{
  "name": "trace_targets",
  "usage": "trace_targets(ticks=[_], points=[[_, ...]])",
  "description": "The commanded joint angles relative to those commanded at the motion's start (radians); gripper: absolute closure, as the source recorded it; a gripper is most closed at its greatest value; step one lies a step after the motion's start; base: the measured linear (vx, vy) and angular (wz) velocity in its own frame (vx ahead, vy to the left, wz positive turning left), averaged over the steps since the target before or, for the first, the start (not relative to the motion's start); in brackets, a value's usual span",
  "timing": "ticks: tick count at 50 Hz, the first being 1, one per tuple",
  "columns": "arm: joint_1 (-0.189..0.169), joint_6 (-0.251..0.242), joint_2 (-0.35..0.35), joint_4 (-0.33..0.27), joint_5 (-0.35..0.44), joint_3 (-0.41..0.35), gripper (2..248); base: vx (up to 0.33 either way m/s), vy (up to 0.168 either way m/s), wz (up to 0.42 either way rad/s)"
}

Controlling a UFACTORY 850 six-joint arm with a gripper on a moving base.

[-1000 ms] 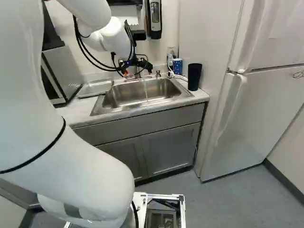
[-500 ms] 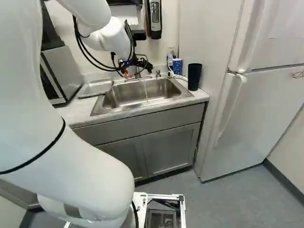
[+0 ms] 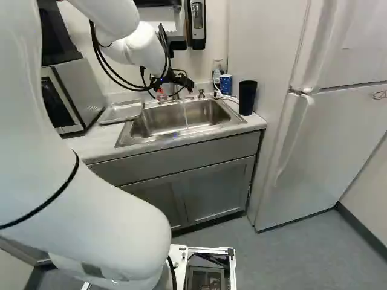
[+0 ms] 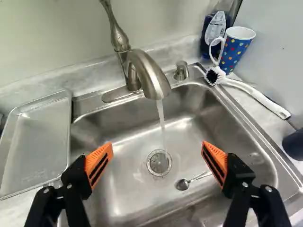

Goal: Rinse the cup and place it in the tray

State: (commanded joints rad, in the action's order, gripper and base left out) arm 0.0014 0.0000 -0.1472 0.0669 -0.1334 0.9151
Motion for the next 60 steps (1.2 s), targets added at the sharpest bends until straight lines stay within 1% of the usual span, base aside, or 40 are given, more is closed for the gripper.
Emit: trace_targets(ticks=[8,20,37,60], points=[[-0.004,0.000,-0.014,0.016,0.021,-0.013,3,0.000,0.000,0.000],[-0.025,0.000,-0.038,0.041,0.055,-0.035,3,0.000,0.000,0.000],[-0.056,0.000,-0.039,0.080,0.101,-0.036,3,0.000,0.000,0.000],[-0.061,0.000,-0.038,0.134,0.165,-0.035,3,0.000,0.000,0.000]])
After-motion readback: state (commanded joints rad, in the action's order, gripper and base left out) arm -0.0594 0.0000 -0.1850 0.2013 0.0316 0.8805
